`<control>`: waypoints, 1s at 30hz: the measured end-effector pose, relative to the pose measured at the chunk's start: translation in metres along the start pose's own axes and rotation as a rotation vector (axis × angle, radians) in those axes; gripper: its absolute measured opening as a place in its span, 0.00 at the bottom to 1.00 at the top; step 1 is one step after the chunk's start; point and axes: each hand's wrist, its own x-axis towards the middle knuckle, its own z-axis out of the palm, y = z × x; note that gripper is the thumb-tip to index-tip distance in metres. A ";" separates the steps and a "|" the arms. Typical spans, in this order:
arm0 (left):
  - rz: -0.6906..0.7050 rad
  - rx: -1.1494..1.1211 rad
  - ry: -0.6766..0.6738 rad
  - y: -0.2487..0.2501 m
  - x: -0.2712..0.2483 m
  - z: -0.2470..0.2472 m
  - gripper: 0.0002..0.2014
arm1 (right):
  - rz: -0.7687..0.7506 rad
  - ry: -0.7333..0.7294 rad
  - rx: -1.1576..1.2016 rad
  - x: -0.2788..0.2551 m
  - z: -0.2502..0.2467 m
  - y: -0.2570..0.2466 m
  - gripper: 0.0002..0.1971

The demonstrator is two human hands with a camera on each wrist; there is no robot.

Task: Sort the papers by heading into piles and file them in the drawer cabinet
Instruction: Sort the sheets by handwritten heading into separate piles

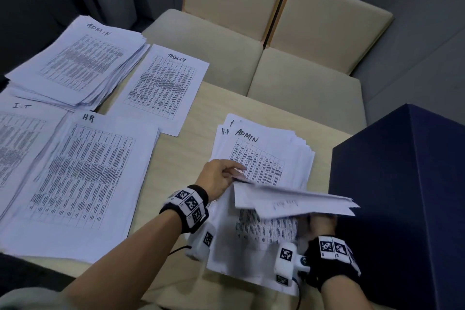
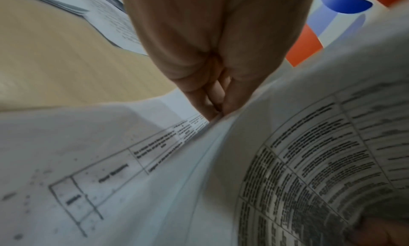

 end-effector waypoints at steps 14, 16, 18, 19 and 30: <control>-0.189 -0.110 0.301 -0.009 0.005 -0.031 0.16 | -0.237 0.090 0.263 -0.004 0.005 0.008 0.13; -0.201 -0.149 0.265 -0.003 0.004 -0.032 0.06 | -0.240 0.073 0.250 -0.003 0.006 0.009 0.12; -0.199 -0.182 0.200 0.001 0.003 -0.032 0.10 | -0.244 0.000 0.208 -0.005 0.004 0.005 0.13; -0.195 -0.209 0.175 0.004 0.003 -0.031 0.13 | -0.243 -0.009 0.160 -0.005 0.004 0.002 0.13; 0.071 0.149 0.340 0.003 0.002 -0.032 0.27 | -0.316 -0.062 0.045 -0.004 0.016 -0.015 0.18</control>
